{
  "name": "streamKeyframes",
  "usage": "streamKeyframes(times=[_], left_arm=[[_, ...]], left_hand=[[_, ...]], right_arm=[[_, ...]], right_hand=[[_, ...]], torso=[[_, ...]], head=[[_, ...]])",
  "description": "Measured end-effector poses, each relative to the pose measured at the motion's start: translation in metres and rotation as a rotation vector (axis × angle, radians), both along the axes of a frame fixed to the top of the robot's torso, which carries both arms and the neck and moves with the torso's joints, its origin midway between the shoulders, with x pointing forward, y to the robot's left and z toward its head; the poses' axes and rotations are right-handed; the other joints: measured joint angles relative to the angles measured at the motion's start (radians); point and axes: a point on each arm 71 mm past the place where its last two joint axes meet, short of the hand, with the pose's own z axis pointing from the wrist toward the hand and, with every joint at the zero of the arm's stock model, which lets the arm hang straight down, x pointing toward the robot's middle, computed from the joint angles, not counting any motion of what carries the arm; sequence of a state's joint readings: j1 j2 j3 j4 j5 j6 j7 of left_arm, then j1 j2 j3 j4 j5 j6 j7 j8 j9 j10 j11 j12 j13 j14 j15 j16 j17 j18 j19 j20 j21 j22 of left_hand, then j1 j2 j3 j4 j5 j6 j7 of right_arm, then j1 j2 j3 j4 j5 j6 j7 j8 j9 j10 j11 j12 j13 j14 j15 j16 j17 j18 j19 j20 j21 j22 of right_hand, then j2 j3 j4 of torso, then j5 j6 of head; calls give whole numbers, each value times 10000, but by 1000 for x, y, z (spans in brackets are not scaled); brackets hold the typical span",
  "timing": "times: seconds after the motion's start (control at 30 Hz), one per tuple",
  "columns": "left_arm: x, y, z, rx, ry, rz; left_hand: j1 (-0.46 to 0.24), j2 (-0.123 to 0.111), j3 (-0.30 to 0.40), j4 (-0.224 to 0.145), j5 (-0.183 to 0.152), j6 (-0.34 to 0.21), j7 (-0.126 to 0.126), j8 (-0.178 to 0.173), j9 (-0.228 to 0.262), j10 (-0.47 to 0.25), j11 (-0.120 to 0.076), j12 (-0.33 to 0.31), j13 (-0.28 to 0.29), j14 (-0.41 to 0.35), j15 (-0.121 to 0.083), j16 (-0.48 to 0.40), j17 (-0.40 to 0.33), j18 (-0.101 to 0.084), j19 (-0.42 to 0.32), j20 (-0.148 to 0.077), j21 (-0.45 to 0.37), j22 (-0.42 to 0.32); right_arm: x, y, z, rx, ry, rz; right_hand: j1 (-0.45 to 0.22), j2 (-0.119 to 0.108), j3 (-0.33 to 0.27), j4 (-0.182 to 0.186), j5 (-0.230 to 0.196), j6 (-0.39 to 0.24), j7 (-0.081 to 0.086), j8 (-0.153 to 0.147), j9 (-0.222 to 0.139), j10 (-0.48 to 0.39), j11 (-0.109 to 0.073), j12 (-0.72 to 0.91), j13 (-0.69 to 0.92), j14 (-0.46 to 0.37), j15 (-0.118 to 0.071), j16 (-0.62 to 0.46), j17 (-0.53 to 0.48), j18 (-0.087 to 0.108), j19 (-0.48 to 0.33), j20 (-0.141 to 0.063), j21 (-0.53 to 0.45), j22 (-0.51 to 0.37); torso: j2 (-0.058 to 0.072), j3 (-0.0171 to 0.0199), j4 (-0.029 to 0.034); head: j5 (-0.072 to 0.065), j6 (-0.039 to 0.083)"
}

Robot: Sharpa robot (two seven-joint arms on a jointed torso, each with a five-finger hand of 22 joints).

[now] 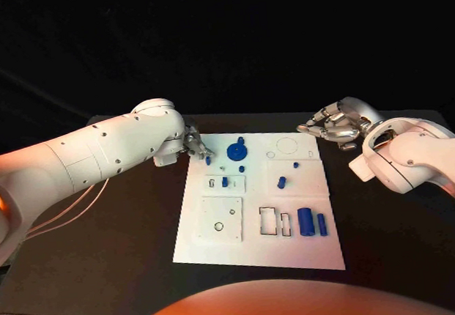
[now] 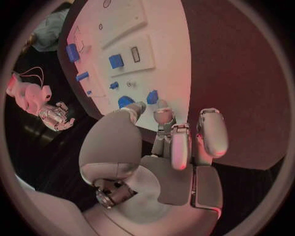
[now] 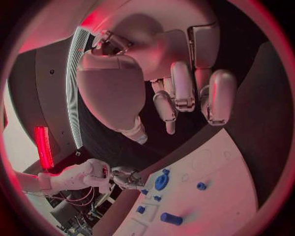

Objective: Assemble the parts on the task board

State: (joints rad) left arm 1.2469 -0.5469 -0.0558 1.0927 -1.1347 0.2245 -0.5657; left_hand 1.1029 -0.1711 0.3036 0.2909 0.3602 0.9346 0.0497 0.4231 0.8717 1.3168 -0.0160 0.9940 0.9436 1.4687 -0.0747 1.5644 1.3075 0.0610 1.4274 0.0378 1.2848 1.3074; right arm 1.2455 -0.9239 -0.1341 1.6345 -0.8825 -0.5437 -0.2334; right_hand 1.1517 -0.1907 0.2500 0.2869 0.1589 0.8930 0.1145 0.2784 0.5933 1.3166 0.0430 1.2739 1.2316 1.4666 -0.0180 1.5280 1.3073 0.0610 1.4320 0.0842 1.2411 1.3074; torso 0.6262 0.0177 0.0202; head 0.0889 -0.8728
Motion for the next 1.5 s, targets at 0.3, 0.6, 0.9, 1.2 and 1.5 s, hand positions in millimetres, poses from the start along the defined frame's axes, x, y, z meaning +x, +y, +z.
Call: streamKeyframes(times=[0.3, 0.6, 0.9, 1.2, 1.5], left_arm=[[0, -2, -3, -26, 99, -39], [-1, -3, -4, -96, 172, -60], [-2, -3, -4, -228, 245, -56], [-5, 0, -5, -567, 428, 95], [-20, 9, 2, -1254, 456, 224]], left_hand=[[314, 129, 105, -9, 0, 0, 0, 0, -63, 0, 0, 43, 16, 0, 0, 0, -1, 1, 0, -1, 0, 0], [552, 237, 237, -12, -208, 37, -36, 0, -101, 0, 0, 44, 15, 0, -1, 0, -1, 0, 0, -1, 0, 0], [1875, 392, 1656, -371, -1653, 85, -53, 128, -79, -13, -59, 45, 19, 0, 0, 0, -1, 1, 0, -1, 0, 0], [1889, -3, 2943, -12, -2013, -77, -32, 1099, -68, 149, -108, 282, 228, 0, 0, 0, -1, 1, 0, -1, 0, 0], [1625, -82, 3601, -588, -2058, -113, 5, 1171, -24, 248, -135, 398, 359, 0, 0, 0, -2, 1, 37, -39, 40, 0]], right_arm=[[0, 1, 0, 0, 0, 8], [0, 1, 0, -2, 0, 10], [1, 1, 0, -4, -2, 12], [1, 1, 0, -5, -3, 11], [1, 0, -1, -13, -1, -11]], right_hand=[[40, 40, 0, 0, 0, 0, 0, 0, -1, 0, 0, 0, 0, 0, 0, 0, 0, 0, 0, 0, 0, -1], [40, 40, 0, 0, 45, -24, 25, 0, 7, 0, 0, 0, 1, 0, 0, 0, -1, 0, 0, 0, 0, -1], [40, 39, 0, 0, 60, -34, 34, 0, 12, 0, 0, 0, 1, 0, 0, 0, 0, 0, 0, 0, 0, 6], [40, 39, 0, 0, 60, -34, 34, 0, 11, 0, 0, 0, 1, 0, 0, 0, 0, -1, 0, 0, 0, 5], [40, 39, 0, 0, 101, -33, 34, 0, 25, 0, 0, 0, 1, 0, 0, 0, 0, 0, 0, 0, -47, 4]], torso=[[0, 7, 0], [-7, 10, 3], [-8, 12, 7], [-13, 10, 3], [-31, 11, 13]], head=[[-9, 0], [-17, 0], [24, 0], [29, 0], [34, 0]])
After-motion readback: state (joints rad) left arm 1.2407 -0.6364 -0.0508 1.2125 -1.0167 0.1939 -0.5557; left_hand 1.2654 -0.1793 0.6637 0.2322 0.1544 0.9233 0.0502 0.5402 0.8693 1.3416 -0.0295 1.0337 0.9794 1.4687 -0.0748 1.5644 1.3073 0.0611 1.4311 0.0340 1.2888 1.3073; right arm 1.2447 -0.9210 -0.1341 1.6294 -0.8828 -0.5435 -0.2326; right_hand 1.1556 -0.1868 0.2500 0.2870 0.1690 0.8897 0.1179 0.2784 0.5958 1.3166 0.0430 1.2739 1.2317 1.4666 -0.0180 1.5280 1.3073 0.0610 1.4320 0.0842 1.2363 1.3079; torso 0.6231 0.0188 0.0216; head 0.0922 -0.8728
